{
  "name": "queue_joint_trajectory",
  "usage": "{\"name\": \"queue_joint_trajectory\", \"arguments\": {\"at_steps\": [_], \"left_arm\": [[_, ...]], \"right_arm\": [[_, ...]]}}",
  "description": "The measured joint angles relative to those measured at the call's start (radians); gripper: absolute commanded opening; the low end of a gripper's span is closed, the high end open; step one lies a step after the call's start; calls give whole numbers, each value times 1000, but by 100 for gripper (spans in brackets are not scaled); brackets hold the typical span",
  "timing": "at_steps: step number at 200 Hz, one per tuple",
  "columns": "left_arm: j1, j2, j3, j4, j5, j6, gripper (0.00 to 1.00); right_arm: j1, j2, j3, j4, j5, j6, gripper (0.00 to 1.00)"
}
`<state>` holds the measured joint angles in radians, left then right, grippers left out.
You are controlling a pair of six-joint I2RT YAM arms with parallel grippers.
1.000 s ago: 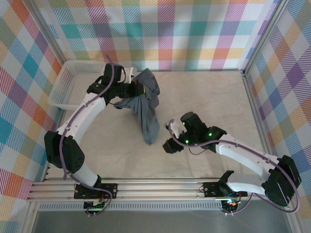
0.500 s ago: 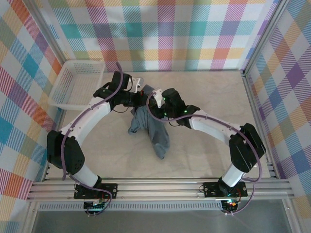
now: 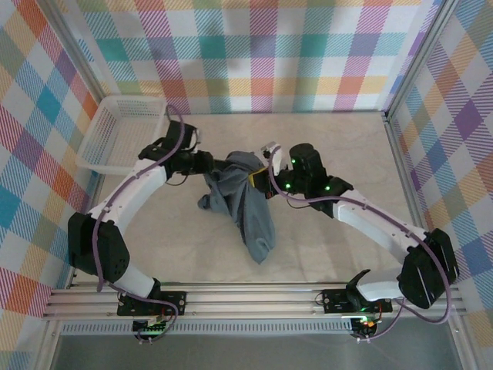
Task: Fold the inside-out t-shirt
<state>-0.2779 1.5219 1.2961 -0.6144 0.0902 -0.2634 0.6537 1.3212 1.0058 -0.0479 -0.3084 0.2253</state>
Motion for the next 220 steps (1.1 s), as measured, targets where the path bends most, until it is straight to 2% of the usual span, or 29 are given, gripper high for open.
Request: {"name": "queue_joint_trajectory", "arguments": {"at_steps": [21, 33, 46, 54, 71, 94, 108, 129, 137, 139, 140, 147, 156, 167, 177, 186, 220], "left_arm": [[81, -59, -74, 39, 96, -33, 65], [79, -102, -103, 84, 174, -62, 74], [42, -153, -130, 126, 240, -90, 92], [7, -183, -148, 147, 267, -117, 95], [-68, -219, -190, 188, 314, -170, 92], [-188, -201, -256, 271, 366, -220, 83], [-270, -151, -266, 305, 376, -232, 73], [-327, -76, -278, 372, 384, -243, 58], [-328, -46, -279, 379, 375, -236, 45], [-327, -39, -279, 380, 370, -242, 39], [-327, -35, -279, 381, 368, -239, 34], [-324, -5, -278, 382, 350, -231, 16], [-319, 27, -277, 380, 323, -221, 1], [-311, 58, -277, 365, 291, -215, 0], [-300, 62, -278, 348, 265, -202, 0], [-285, 52, -279, 332, 241, -198, 0], [-241, 13, -304, 279, 193, -165, 0]], "right_arm": [[-11, 7, -4, 2, 23, 55, 0], [-13, 27, -2, -5, 63, 95, 0], [-14, 62, 6, -26, 93, 129, 0], [-15, 89, 11, -36, 103, 144, 0], [-19, 142, 13, -45, 98, 177, 0], [-19, 175, 17, -61, 99, 222, 0], [-19, 177, 29, -82, 106, 258, 0], [-19, 177, 63, -111, 108, 304, 0], [-19, 177, 71, -114, 107, 319, 0], [-19, 177, 74, -114, 107, 323, 0], [-19, 177, 74, -115, 107, 324, 0], [-19, 177, 78, -118, 106, 337, 1], [-19, 177, 80, -125, 106, 347, 4], [-20, 177, 80, -142, 107, 354, 13], [-24, 177, 80, -164, 111, 356, 30], [-25, 176, 80, -186, 118, 353, 37], [-32, 174, 93, -257, 171, 259, 45]]}}
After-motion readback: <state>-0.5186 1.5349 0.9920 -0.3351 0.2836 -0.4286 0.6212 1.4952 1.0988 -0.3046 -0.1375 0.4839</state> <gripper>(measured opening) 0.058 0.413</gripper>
